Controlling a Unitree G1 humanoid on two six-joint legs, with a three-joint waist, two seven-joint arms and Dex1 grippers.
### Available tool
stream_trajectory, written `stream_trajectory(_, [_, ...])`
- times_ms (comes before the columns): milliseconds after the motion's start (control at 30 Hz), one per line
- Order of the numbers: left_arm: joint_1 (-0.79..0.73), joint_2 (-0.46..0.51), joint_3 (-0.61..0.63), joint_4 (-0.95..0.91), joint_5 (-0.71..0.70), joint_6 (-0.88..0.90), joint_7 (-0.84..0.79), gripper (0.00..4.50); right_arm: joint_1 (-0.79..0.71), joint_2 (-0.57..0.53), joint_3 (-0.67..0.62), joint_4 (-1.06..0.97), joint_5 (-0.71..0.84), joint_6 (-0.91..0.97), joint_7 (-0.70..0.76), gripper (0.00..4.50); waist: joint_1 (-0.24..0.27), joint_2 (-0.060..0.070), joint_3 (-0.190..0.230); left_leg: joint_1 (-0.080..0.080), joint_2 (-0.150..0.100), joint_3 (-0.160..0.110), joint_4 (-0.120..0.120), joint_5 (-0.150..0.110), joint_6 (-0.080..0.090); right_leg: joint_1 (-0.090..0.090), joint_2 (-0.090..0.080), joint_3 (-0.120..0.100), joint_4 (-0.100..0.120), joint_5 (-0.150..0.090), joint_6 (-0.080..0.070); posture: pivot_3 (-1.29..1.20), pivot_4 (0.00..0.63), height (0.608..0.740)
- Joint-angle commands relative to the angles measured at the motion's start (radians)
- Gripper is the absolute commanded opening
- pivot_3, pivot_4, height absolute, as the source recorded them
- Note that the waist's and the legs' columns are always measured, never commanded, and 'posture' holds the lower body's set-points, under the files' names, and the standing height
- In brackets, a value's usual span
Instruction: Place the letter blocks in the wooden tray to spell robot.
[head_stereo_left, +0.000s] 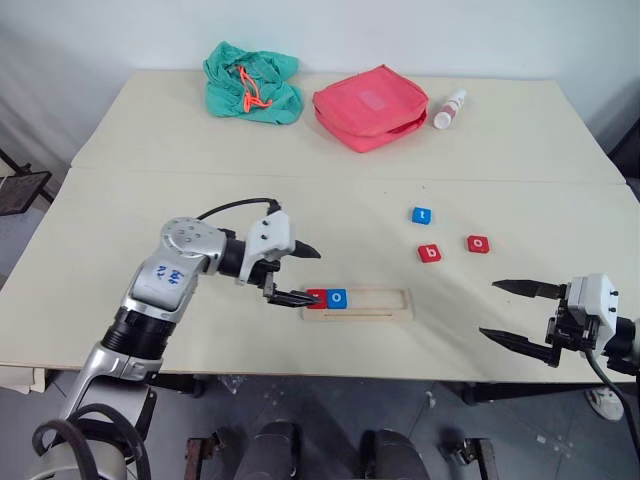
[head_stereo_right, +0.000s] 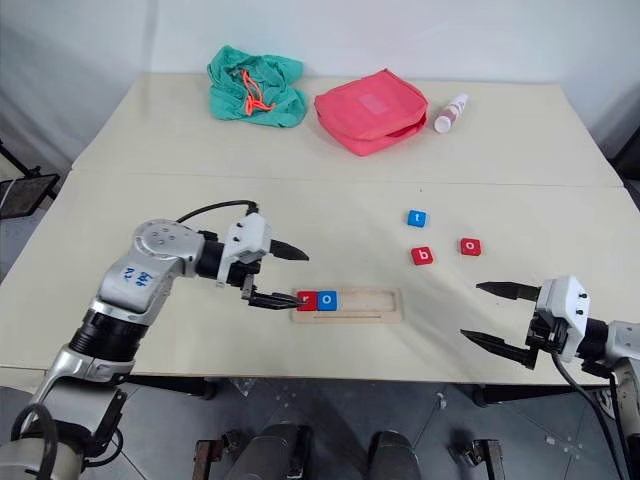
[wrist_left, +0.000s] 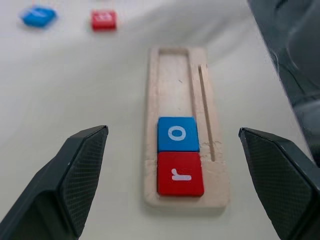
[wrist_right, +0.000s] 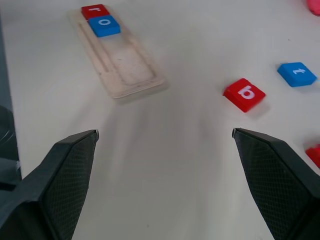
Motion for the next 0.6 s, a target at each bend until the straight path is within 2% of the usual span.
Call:
stream_trajectory(33, [0.019, -0.028, 0.147, -0.001, -0.104, -0.113, 0.035, 4.46, 0.016, 0.024, -0.052, -0.068, 0.006, 0.057, -0.130, 4.50, 0.000, 0.000, 0.000, 0.000, 0.000, -0.001, 0.000, 0.000, 0.000, 0.000, 0.000, 0.000, 0.000, 0.000, 0.000, 0.00, 0.150, 0.740])
stream_trajectory(300, [0.190, -0.027, 0.238, 0.037, -0.197, -0.305, -0.084, 4.46, 0.034, 0.120, -0.041, -0.172, -0.003, 0.239, -0.409, 4.50, -0.002, 0.000, 0.000, 0.001, 0.000, 0.000, -0.001, 0.000, 0.000, 0.000, 0.000, -0.001, 0.001, 0.000, 0.000, 0.00, 0.150, 0.740])
stream_trajectory(433, [0.251, -0.024, 0.255, 0.103, -0.214, -0.378, -0.124, 4.46, 0.068, 0.176, -0.043, -0.225, -0.027, 0.195, -0.468, 4.50, 0.001, 0.000, 0.000, 0.001, 0.000, -0.001, 0.000, 0.000, 0.000, 0.000, 0.000, 0.000, 0.001, 0.000, 0.000, 0.00, 0.150, 0.740])
stream_trajectory(600, [0.280, -0.037, 0.277, 0.188, -0.239, -0.462, -0.180, 4.46, 0.140, 0.219, -0.031, -0.286, -0.040, 0.149, -0.469, 4.50, -0.001, 0.000, 0.000, 0.001, -0.001, 0.000, 0.000, 0.000, 0.000, 0.000, 0.000, 0.000, 0.001, 0.000, 0.000, 0.00, 0.150, 0.740])
